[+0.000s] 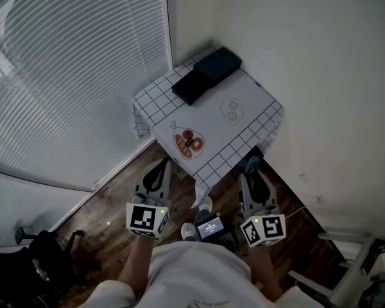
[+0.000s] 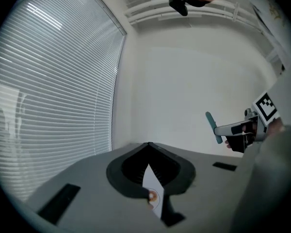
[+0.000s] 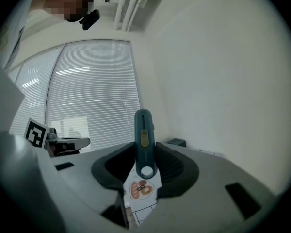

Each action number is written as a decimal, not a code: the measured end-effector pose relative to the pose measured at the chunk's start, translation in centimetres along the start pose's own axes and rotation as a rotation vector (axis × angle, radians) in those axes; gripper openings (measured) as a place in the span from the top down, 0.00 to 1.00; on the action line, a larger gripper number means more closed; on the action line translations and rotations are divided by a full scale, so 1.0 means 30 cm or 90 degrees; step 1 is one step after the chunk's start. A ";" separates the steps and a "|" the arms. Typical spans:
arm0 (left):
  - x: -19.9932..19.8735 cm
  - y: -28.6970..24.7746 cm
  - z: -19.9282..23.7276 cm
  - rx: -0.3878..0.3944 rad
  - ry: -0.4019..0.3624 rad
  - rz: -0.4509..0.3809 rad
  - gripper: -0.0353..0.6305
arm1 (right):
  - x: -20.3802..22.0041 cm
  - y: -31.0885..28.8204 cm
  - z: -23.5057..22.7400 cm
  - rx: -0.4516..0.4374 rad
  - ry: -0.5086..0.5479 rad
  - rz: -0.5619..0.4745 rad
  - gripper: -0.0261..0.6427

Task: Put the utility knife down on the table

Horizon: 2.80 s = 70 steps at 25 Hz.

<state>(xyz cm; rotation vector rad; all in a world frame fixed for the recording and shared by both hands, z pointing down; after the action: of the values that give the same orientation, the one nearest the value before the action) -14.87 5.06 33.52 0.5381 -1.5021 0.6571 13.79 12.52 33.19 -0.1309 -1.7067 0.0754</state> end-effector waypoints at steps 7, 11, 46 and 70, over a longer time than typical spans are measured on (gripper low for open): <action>-0.015 -0.168 0.060 -0.015 0.004 0.011 0.94 | -0.042 -0.195 -0.066 -0.033 0.015 0.010 0.76; -0.027 -0.254 0.080 -0.027 0.002 0.017 0.94 | -0.051 -0.296 -0.108 -0.052 0.018 0.018 0.76; 0.111 -0.495 0.212 -0.021 -0.021 0.122 0.94 | 0.123 -0.647 -0.181 -0.119 0.065 0.166 0.76; 0.381 -0.585 0.287 0.055 0.016 0.233 0.94 | 0.361 -0.747 -0.132 -0.122 0.116 0.312 0.76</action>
<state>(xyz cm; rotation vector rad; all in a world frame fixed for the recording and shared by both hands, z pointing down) -9.48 -12.80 46.35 0.3194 -1.5689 1.0125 15.28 -8.39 47.19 -0.6785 -1.4656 0.2551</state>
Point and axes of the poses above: the fingertips, and each gripper's own axes: y backward along the fingers, z to its left, x out of its underside, the point moved 10 cm from there along y, backward along the fingers, and after that the axes turned 9 degrees about x, right-handed, at the moved point
